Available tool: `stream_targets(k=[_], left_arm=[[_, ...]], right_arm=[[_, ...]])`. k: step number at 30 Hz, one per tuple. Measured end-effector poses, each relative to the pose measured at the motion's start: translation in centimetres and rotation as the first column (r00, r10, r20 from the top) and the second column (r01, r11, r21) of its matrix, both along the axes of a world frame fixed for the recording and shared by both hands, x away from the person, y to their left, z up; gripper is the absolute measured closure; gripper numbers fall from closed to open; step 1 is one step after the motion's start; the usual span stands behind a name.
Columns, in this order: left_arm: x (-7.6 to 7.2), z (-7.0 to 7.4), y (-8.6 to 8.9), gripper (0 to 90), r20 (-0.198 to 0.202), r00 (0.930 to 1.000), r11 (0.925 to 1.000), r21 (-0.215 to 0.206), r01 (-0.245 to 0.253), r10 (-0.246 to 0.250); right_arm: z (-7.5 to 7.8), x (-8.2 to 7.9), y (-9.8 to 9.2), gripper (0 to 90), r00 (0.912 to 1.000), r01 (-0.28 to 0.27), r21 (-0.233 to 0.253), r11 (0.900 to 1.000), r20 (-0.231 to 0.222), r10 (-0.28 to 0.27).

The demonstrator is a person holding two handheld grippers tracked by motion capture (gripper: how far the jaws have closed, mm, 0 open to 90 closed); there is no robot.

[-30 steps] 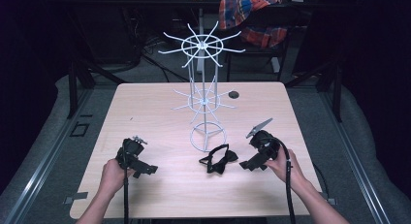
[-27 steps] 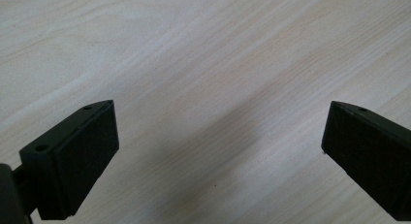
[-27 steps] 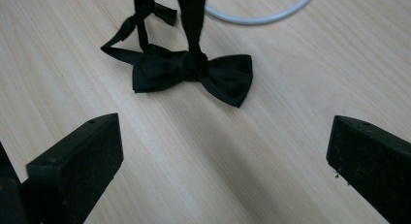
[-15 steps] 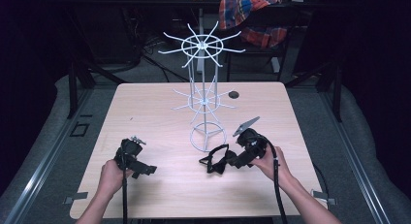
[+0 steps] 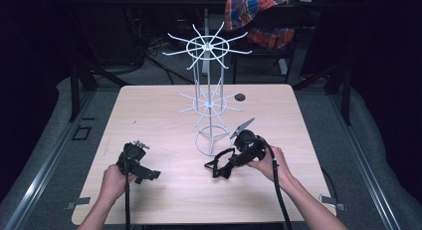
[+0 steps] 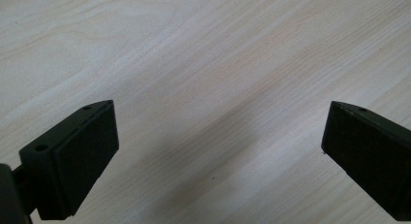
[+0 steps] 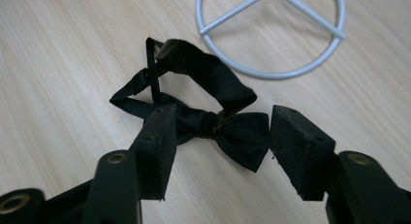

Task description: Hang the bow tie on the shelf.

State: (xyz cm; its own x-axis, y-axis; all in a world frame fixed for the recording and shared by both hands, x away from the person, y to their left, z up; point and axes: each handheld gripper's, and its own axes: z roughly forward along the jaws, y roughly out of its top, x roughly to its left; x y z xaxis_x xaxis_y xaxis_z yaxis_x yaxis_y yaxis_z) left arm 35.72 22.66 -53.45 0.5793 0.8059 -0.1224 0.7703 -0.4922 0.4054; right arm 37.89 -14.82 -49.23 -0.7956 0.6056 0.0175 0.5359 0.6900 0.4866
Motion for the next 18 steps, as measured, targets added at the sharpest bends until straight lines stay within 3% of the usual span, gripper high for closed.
stream_targets(k=[7, 10, 18], left_arm=[[-0.01, -0.06, -0.11, 0.0, -0.006, 1.0000, 1.0000, -0.001, 0.001, -0.001], [0.00, -0.06, -0.11, 0.0, -0.006, 1.0000, 1.0000, 0.004, 0.004, -0.004], [-0.06, -0.01, -0.02, 0.0, -0.005, 1.0000, 1.0000, 0.005, 0.001, -0.001]], right_arm=[[0.24, -0.02, 0.09, 57.7, 1.0000, -0.002, -0.001, 1.000, 0.007, 0.002], [0.36, 0.26, 0.16, 67.3, 1.0000, -0.001, -0.005, 1.000, 0.009, 0.001], [0.55, -0.20, 0.60, 75.4, 0.9995, -0.013, 0.013, 1.000, 0.028, 0.013]])
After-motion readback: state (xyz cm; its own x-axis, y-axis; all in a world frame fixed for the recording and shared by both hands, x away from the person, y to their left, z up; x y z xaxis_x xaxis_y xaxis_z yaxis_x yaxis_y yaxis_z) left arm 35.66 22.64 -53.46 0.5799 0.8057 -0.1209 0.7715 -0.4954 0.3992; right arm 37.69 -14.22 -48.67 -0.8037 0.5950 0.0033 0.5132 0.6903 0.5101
